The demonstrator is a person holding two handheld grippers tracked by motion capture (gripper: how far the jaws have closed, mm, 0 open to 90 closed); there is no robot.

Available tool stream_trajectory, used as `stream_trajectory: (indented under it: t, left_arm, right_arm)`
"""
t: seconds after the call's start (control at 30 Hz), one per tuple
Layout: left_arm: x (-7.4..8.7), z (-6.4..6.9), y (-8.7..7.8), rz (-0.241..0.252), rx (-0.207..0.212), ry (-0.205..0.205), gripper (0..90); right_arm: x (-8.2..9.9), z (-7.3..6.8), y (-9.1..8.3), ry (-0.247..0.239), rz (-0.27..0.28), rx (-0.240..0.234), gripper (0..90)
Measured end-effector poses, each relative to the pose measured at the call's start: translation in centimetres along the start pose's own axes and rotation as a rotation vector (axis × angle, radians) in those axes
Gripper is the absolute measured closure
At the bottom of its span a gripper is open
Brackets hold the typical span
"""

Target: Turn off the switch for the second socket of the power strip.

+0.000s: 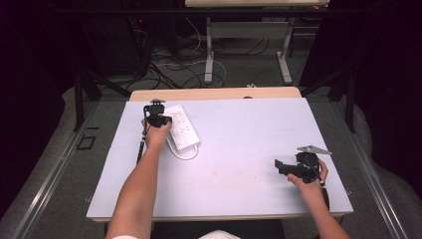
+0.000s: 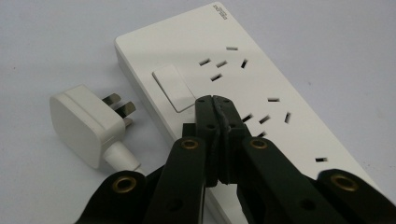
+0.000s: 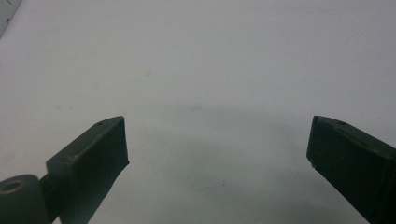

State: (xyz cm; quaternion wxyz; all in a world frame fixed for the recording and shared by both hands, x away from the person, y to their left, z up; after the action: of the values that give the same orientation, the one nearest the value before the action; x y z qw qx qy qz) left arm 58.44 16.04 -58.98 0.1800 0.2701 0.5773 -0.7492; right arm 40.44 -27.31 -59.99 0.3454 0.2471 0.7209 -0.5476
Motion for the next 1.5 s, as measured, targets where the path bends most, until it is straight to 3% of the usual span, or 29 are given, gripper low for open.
stream_trajectory:
  t: [0.53, 1.3, 1.5]
  left_arm:
    - [-0.2, -0.2, -0.1, 0.025, -0.017, -0.004, 90.0]
    - [-0.9, -0.5, -2.0, 0.051, -0.025, 0.016, 84.7]
    - [-1.2, -0.6, -2.5, 0.074, -0.030, -0.005, 82.1]
  right_arm:
    - [0.0, 0.0, 0.0, 0.004, 0.000, -0.001, 4.7]
    - [0.0, 0.0, 0.1, 0.002, -0.001, -0.006, 4.9]
    - [-0.1, 0.0, 0.1, 0.000, 0.000, -0.007, 4.9]
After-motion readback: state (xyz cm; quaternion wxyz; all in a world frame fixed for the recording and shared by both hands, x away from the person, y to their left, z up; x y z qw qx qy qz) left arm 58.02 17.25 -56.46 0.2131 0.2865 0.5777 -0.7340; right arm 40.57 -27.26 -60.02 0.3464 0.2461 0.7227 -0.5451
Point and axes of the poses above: each handheld gripper's, and its own axes: y roughly forward along the jaws, x roughly out of its underside, z roughly to its right, the point moved 8 cm from there along y, roughly forward along the jaws, and after that the axes turned 1 degree about -z, right-handed, at the moved point
